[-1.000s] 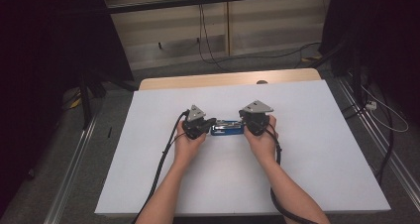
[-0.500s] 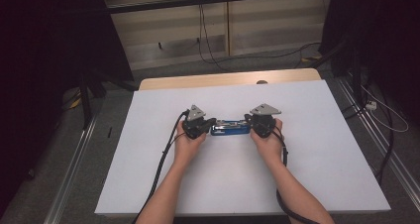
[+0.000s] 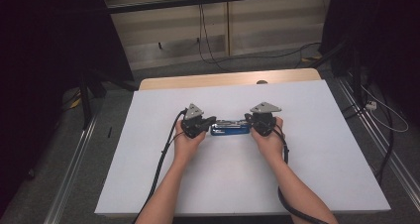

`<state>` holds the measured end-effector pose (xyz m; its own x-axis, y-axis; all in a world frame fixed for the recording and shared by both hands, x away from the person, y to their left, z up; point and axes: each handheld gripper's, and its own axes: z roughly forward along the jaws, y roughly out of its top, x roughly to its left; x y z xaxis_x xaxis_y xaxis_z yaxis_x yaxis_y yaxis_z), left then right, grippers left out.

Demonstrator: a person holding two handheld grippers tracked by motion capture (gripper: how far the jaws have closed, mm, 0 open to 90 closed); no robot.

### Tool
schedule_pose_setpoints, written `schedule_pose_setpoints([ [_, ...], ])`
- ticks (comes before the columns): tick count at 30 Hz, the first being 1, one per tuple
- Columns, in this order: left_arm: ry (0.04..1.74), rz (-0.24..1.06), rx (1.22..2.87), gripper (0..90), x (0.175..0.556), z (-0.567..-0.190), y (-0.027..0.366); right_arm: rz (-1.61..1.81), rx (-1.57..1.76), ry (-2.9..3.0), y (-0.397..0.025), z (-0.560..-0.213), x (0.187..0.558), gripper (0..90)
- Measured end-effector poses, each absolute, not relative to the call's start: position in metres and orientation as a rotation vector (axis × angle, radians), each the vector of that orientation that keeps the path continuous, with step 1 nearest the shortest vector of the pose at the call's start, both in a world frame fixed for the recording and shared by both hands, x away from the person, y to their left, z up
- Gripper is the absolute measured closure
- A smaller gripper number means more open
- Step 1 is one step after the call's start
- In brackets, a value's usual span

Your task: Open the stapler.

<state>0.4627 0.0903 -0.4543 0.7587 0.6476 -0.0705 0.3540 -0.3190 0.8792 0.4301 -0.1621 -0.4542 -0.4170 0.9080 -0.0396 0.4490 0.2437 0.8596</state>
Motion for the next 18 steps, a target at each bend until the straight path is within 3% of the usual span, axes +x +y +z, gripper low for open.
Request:
schedule_pose_setpoints([
  [8, 0.79, 0.305, 1.891, 75.4, 0.461, -0.447, 0.094, 1.107, 1.242, 1.956, -0.171, -0.443, 0.435, 88.4],
  [14, 0.789, 0.262, 1.864, 65.8, 0.457, -0.437, 0.099, 1.08, 1.257, 1.935, -0.184, -0.429, 0.44, 78.1],
  [18, 0.813, 0.251, 1.886, 54.0, 0.455, -0.435, 0.103, 1.062, 1.285, 1.936, -0.192, -0.426, 0.443, 68.3],
])
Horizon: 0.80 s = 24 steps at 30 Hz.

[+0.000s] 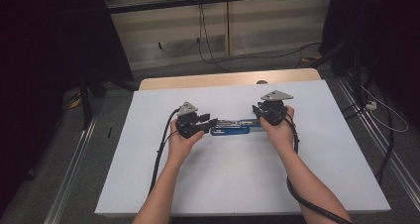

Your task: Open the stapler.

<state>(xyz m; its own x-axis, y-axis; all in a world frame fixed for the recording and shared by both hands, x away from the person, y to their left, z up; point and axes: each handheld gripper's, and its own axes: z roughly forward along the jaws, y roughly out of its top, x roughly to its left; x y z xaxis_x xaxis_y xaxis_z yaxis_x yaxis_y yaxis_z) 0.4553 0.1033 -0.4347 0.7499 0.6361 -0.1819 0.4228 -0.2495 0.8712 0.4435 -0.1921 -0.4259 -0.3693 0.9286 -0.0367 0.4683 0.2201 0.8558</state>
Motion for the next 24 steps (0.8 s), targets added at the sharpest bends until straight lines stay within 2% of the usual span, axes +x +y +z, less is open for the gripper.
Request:
schedule_pose_setpoints([
  [2, 0.826, 0.247, 1.889, 52.1, 0.454, -0.434, 0.105, 1.053, 1.294, 1.939, -0.193, -0.426, 0.444, 65.2],
  [5, 0.84, 0.262, 1.909, 38.8, 0.451, -0.43, 0.107, 1.022, 1.315, 1.947, -0.195, -0.429, 0.447, 55.4],
  [6, 0.84, 0.262, 1.909, 35.3, 0.451, -0.43, 0.107, 1.022, 1.315, 1.947, -0.195, -0.429, 0.447, 55.4],
  [7, 0.846, 0.259, 1.918, 32.1, 0.45, -0.429, 0.108, 1.015, 1.326, 1.949, -0.196, -0.43, 0.448, 50.3],
  [11, 0.855, 0.275, 1.941, 24.1, 0.448, -0.426, 0.111, 1.005, 1.331, 1.962, -0.198, -0.431, 0.452, 44.2],
  [19, 0.842, 0.29, 1.964, 15.2, 0.442, -0.425, 0.116, 0.984, 1.353, 1.963, -0.196, -0.431, 0.459, 34.1],
  [24, 0.849, 0.292, 1.963, 14.1, 0.439, -0.424, 0.12, 0.967, 1.375, 1.973, -0.194, -0.431, 0.464, 28.9],
])
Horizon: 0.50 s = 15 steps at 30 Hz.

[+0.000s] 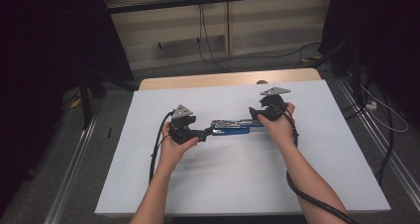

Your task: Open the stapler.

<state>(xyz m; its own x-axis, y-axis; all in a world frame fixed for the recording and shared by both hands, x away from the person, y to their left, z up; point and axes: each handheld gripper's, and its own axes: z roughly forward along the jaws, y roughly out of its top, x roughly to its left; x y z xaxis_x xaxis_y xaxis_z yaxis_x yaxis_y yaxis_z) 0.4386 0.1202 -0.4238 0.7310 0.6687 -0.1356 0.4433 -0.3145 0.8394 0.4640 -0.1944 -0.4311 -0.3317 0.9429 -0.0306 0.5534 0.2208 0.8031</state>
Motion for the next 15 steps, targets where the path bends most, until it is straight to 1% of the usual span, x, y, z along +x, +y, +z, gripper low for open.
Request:
schedule_pose_setpoints([
  [7, 0.833, 0.285, 1.965, 12.3, 0.435, -0.421, 0.123, 0.939, 1.376, 1.98, -0.19, -0.432, 0.469, 23.8],
  [11, 0.832, 0.296, 1.962, 12.3, 0.434, -0.418, 0.127, 0.925, 1.402, 1.974, -0.189, -0.431, 0.475, 19.2],
  [15, 0.839, 0.294, 1.957, 11.9, 0.434, -0.418, 0.129, 0.913, 1.41, 1.977, -0.189, -0.432, 0.478, 19.1],
])
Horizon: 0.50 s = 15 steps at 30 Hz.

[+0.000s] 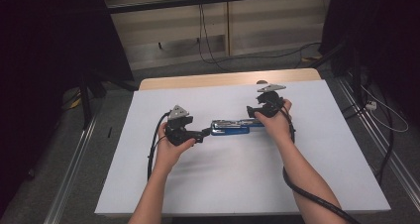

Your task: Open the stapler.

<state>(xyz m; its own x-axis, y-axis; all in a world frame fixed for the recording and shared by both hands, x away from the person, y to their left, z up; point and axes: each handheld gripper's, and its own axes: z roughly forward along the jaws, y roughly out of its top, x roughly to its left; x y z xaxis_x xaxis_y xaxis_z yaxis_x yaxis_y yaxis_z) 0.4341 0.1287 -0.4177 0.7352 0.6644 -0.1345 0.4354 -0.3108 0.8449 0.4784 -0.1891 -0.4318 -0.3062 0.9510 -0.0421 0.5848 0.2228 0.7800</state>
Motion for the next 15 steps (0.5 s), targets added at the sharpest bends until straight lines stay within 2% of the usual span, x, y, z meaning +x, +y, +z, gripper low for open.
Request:
schedule_pose_setpoints([
  [15, 0.838, 0.287, 1.95, 11.8, 0.435, -0.417, 0.13, 0.825, 1.438, 2.019, -0.186, -0.439, 0.494, 21.9],
])
